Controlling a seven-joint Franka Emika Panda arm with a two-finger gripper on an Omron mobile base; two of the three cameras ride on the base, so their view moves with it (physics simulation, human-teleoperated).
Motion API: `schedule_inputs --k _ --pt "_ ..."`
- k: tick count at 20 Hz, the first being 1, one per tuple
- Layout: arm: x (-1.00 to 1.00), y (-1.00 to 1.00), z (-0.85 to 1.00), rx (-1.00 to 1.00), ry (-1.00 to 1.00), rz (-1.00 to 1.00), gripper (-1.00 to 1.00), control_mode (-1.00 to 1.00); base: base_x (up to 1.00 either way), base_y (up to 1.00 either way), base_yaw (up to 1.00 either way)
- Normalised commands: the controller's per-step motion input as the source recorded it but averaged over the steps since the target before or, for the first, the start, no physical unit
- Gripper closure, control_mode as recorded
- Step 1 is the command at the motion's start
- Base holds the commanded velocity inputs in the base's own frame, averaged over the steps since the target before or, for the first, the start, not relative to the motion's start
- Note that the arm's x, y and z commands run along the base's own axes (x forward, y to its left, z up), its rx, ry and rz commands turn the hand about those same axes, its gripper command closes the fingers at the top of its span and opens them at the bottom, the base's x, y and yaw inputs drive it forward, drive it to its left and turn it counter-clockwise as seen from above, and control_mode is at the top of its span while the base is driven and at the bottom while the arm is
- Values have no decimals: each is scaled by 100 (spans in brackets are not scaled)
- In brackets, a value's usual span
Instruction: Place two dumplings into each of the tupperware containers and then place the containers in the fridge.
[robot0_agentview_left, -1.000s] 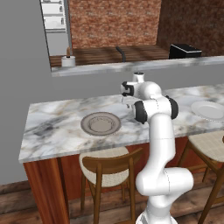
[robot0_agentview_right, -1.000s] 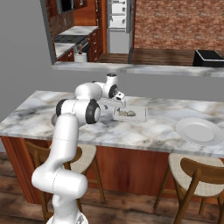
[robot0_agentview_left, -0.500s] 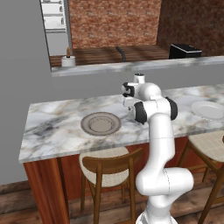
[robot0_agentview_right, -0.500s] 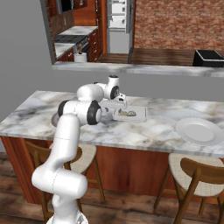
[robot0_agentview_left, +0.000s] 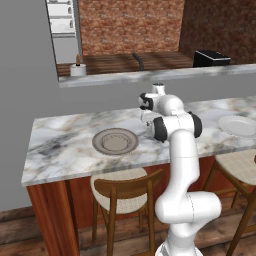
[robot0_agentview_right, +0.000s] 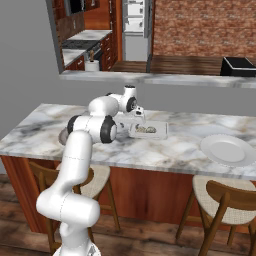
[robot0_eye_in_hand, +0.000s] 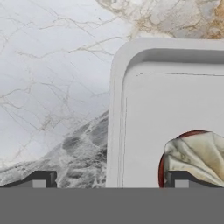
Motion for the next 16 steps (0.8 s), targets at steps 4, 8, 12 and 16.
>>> schedule_inputs --k 4,8,12,16 --pt "-5 3 -1 0 5 1 -100 -100 0 0 0" --pt "-7 20 1 -1 0 0 -100 -100 0 0 0" --pt "1 15 5 0 0 0 -100 -100 0 0 0" --pt "17 0 0 0 0 0 -100 -100 0 0 0"
